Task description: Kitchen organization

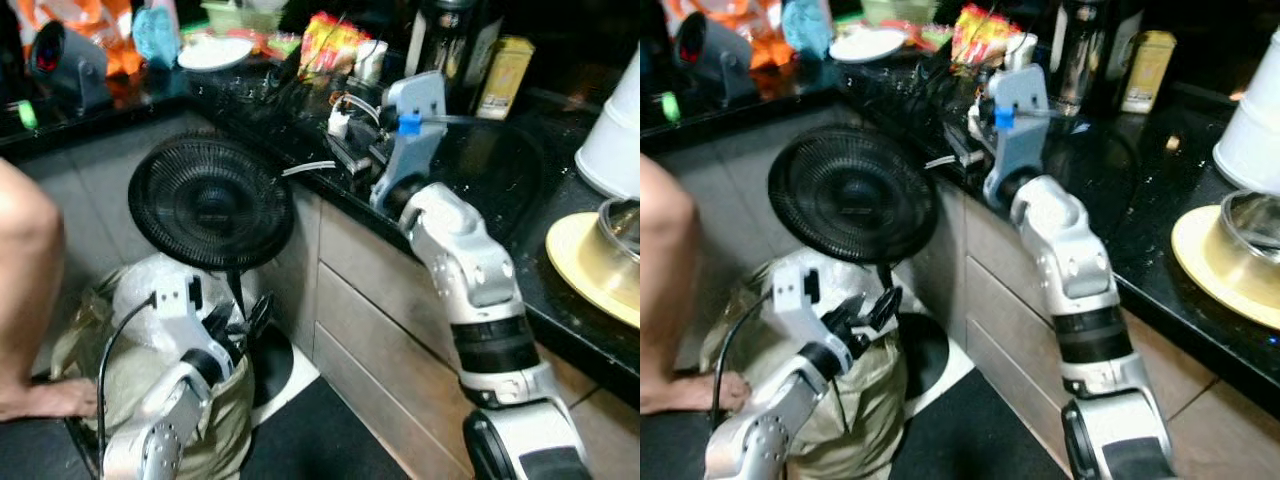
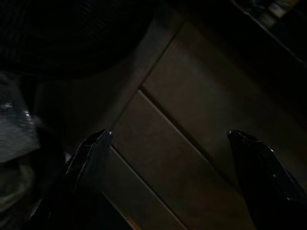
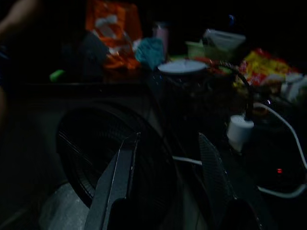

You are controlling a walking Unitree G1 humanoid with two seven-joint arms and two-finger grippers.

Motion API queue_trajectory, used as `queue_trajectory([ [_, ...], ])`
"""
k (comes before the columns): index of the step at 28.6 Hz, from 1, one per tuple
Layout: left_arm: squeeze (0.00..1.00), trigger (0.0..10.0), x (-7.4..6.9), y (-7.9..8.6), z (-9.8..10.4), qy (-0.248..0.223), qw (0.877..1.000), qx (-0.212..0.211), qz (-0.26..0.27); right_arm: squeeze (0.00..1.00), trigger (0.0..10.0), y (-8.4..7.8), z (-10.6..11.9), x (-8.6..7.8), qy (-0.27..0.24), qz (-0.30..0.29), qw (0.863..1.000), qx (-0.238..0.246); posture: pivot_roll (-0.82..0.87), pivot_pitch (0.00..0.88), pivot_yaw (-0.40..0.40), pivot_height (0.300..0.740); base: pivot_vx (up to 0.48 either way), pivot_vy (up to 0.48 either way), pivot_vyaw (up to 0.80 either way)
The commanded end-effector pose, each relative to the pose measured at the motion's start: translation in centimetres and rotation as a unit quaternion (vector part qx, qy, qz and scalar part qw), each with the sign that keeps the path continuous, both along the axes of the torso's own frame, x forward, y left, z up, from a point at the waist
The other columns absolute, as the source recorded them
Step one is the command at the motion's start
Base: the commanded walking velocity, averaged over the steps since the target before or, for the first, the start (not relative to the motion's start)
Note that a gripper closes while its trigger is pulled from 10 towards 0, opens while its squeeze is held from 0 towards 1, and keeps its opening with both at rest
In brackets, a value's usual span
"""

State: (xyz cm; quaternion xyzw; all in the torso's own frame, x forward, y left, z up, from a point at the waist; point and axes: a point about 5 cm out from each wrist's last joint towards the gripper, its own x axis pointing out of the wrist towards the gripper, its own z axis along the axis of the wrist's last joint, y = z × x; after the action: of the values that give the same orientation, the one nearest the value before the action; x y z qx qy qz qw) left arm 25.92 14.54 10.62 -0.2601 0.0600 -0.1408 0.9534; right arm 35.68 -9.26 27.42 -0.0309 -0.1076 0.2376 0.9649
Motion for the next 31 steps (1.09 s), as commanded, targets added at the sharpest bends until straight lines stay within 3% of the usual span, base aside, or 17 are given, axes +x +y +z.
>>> queue_trajectory([
  [1,0.00,10.0,0.0,-0.2,-0.4,0.006,1.000,-0.003,-0.003,0.00,10.0,-0.5,0.2,0.3,0.004,-0.017,1.000,-0.008,0.09,0.000,0.024,0.740,0.000,0.000,-0.79],
  [12,0.00,10.0,0.0,-0.2,-0.3,0.004,1.000,-0.003,0.002,0.00,10.0,0.6,-1.1,0.0,0.020,-0.002,1.000,-0.017,0.09,0.000,0.019,0.740,0.000,0.000,-0.79],
  [17,0.00,10.0,0.1,-0.2,-0.2,0.003,1.000,-0.004,0.006,0.00,10.0,1.9,-1.3,-0.9,0.013,0.053,0.999,-0.003,0.09,0.000,0.020,0.740,0.000,0.000,-0.79],
  [24,0.00,10.0,0.1,-0.1,-0.2,0.001,1.000,-0.004,0.008,0.00,10.0,2.3,-1.7,-1.4,0.009,0.076,0.997,-0.005,0.09,0.000,0.017,0.740,0.000,0.000,-0.79],
  [31,0.00,10.0,0.1,0.0,-0.1,0.000,1.000,-0.004,0.011,0.00,10.0,3.0,-3.8,-3.1,0.028,0.125,0.991,0.040,0.09,0.000,0.019,0.740,0.000,0.000,-0.79],
])
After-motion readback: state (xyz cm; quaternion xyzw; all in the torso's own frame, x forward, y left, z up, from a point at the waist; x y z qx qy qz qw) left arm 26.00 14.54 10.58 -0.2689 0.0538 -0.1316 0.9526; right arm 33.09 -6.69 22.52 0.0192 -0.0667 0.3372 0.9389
